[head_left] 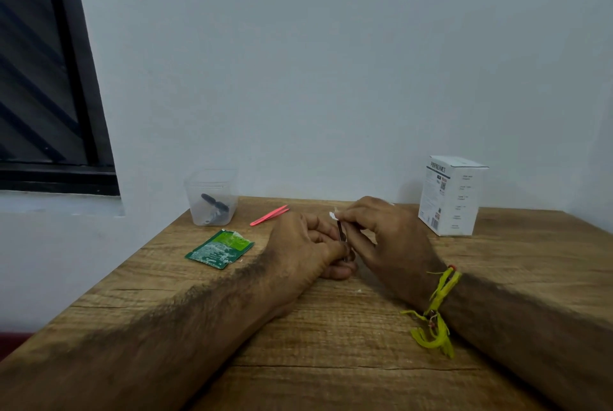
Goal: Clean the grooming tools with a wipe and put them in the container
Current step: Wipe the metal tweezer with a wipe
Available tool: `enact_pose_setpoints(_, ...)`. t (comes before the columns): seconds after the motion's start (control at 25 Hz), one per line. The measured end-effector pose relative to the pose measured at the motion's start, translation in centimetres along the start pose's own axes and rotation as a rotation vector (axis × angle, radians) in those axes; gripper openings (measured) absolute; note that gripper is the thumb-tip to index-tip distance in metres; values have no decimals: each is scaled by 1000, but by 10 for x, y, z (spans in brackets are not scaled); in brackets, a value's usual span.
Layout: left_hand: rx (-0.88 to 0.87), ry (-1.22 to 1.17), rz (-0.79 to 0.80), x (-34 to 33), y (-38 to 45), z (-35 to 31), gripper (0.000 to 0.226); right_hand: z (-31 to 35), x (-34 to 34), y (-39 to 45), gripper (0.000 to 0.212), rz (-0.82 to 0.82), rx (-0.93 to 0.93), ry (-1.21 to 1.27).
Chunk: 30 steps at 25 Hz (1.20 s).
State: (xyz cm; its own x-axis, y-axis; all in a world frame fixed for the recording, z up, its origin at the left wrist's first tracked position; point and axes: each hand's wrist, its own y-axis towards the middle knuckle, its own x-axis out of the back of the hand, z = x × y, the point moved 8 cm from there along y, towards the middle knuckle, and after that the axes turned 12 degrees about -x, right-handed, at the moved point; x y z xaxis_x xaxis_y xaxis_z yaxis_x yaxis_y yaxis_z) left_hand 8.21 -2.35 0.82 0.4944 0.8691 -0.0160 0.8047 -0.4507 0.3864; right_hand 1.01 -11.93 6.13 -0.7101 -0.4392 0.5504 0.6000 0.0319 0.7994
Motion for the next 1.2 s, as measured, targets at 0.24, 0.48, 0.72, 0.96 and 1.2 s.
enact_pose_setpoints(0.24, -25, 3, 8, 0, 0, 0, 15, 0, 3, 0, 13, -22, -15, 15)
enact_pose_setpoints(0.48, -52, 19, -1, 2, 0, -4, 17, -2, -1, -1, 17, 22, -11, 20)
enact_pose_setpoints(0.72, -81, 13, -14, 1, -2, -8, 40, -5, -3, -2, 15, 20, -10, -42)
enact_pose_setpoints(0.96, -86, 6, -25, 3, -3, -11, 44, -4, -4, -3, 15, 22, -1, -80)
enact_pose_setpoints(1.2, -71, 2, -26, 4, -4, -11, 46, -6, -7, -3, 15, 58, 9, -101)
